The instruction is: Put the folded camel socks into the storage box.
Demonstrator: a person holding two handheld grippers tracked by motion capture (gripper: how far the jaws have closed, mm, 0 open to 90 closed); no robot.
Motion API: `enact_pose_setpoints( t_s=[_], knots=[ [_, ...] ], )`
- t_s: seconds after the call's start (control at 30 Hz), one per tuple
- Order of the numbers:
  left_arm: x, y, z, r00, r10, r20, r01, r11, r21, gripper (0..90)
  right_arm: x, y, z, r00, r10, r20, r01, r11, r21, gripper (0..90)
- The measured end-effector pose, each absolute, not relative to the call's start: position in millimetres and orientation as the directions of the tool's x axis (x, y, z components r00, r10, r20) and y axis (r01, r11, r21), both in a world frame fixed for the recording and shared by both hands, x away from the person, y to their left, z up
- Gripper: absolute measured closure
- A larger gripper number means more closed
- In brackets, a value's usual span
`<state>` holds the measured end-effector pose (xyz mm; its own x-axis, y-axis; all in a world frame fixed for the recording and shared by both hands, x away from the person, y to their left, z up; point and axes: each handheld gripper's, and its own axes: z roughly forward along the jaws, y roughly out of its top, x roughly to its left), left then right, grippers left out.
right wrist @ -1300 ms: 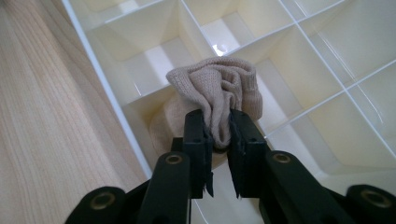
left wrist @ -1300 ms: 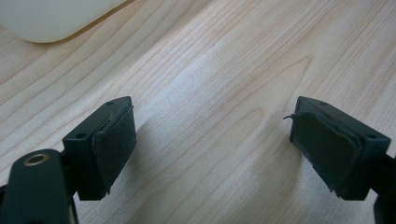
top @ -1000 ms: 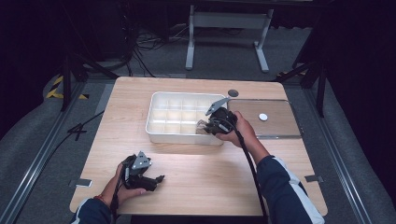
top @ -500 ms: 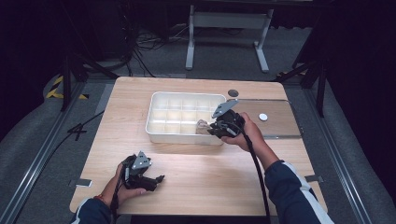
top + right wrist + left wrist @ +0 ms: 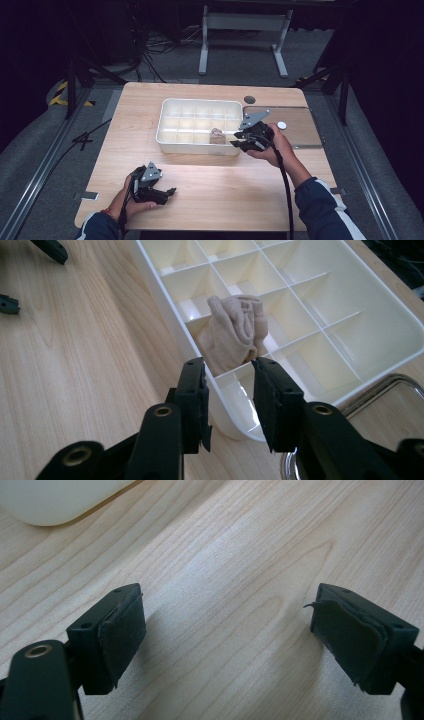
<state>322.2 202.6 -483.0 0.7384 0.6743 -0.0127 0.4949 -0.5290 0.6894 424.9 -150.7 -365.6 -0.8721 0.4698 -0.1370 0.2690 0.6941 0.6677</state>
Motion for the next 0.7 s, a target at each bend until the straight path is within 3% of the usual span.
enact_pose_setpoints(
  t_s=[0.4, 0.7],
  knots=[
    [322.3, 202.6, -483.0, 0.739, 0.674, -0.013, 0.495, -0.529, 0.689, 14.4, 407.7, -177.5, -365.2, -0.857, 0.491, -0.155, 0.271, 0.685, 0.676, 52.8],
    [322.3, 202.5, -483.0, 0.739, 0.674, -0.014, 0.496, -0.529, 0.689, 14.4, 394.4, -196.0, -365.5, -0.845, 0.499, -0.190, 0.241, 0.674, 0.698, 50.3]
  ],
)
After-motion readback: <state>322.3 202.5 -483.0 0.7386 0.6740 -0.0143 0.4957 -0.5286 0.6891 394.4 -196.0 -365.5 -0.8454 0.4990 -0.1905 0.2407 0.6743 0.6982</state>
